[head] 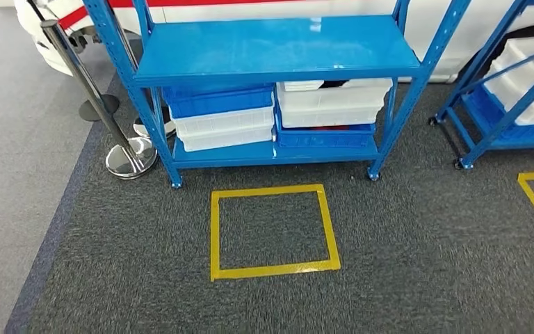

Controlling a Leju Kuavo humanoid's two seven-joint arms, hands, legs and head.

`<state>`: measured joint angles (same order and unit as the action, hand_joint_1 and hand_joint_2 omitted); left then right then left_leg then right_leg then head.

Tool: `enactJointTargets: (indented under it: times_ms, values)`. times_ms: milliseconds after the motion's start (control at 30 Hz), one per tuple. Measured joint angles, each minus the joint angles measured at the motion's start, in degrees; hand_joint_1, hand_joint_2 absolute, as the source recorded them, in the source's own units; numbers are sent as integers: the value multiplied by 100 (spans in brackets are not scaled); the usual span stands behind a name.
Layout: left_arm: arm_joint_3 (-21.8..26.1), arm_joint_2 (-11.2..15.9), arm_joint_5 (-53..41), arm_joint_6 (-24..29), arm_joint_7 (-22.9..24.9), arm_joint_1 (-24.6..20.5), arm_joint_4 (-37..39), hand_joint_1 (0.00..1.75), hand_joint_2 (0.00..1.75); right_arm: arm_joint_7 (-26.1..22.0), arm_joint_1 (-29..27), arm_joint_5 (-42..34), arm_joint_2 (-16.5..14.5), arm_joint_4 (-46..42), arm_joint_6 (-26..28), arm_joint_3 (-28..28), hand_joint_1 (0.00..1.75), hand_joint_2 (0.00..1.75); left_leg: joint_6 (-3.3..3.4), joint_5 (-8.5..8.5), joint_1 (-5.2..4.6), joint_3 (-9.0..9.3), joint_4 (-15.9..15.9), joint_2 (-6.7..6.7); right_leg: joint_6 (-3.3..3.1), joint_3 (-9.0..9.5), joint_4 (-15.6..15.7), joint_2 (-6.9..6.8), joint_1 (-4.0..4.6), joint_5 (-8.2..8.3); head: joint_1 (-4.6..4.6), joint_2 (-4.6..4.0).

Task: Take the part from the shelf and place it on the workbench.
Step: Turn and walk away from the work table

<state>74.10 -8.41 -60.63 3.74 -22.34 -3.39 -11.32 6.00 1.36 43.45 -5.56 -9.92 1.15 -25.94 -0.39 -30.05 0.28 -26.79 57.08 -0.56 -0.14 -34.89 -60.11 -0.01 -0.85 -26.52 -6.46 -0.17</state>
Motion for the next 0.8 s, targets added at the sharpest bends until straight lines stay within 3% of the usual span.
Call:
enactJointTargets:
  times_ms: [100, 133, 233, 267, 300, 333, 400, 433, 500, 600, 667, 733, 800]
  values:
    - [2, 3, 5, 8, -5, -10, 0, 0, 0, 1, 7, 13, -13, -1, 1, 0, 0, 0, -84, -37, 7, -36, 213, 13, -134, 106, 47, -2, -12, -11, 1, 0]
    - [2, 3, 7, 12, -7, -13, 0, 0, 0, 1, 6, 20, -18, -2, 5, 0, 0, 0, -108, -96, 14, -172, 468, 17, -168, 159, 65, -9, -18, -33, 1, 0]
    - [4, 1, 10, 20, -7, -7, 0, 0, 0, 1, 15, 47, -22, -2, 16, 0, 0, 0, -158, -492, 33, -885, 1559, 24, -229, 278, 84, -14, -1, -135, 0, -1]
    - [5, 1, 11, 21, -7, -2, 0, 0, 0, 2, 18, 57, -23, -2, 14, 0, 0, 0, -154, -568, 35, -1065, 1750, 24, -235, 327, 84, -7, 11, -177, -1, -1]
    - [5, 0, 11, 22, -7, 3, 0, 0, 0, 1, 19, 64, -24, -2, 11, 0, 0, 0, -135, -530, 31, -1157, 1751, 23, -238, 387, 84, -2, 24, -222, -1, 0]
    - [6, 0, 12, 23, -7, 6, 0, 0, 0, 1, 19, 69, -24, -2, 8, 0, 0, 0, -97, -362, 18, -1158, 1557, 24, -237, 458, 85, 1, 41, -271, -1, 0]
    - [8, 10, 13, 22, -7, 13, 0, 0, 0, 2, 15, 72, -36, 2, 2, 0, 0, 0, 42, 198, -43, -1007, 840, 32, -234, 592, 89, -5, 72, -370, 0, 0]
    - [9, 16, 12, 21, -8, 17, 0, 0, 0, 2, 14, 72, -45, 5, 1, 0, 0, 0, 109, 365, -83, -937, 536, 34, -219, 637, 93, -1, 81, -416, 1, 0]
    - [11, 28, 11, 17, -9, 25, 1, 0, 0, 2, 25, 72, -65, 10, -2, 0, 0, 0, 192, 464, -143, -857, 241, 33, -163, 695, 93, 9, 81, -467, 0, 0]
    - [11, 18, 8, -2, -9, 23, 2, 0, 0, 7, 52, 70, -60, 8, -2, -1, 0, 0, 246, 479, -109, -637, 72, 19, -70, 766, -55, 7, 78, -474, 0, -1]
    - [11, 11, 6, -13, -10, 9, 2, 0, 0, 12, 61, 69, -54, 7, -4, -4, 0, 0, 269, 468, -77, -477, -2, 21, -32, 516, -520, 9, 63, -600, 0, 0]
    - [11, 11, 5, -16, -10, -1, 2, 0, 0, 12, 63, 68, -48, 7, -6, -7, 0, 0, 280, 400, -73, -405, -11, 20, 20, 31, -1173, 10, 30, -879, -1, 0]
    - [11, 7, 3, -22, -9, 7, 2, 0, 0, 14, 56, 68, -35, 7, -6, -8, 0, 0, 261, 303, -59, -304, -11, 7, 78, -304, -1425, 7, -10, -1072, -1, 0]
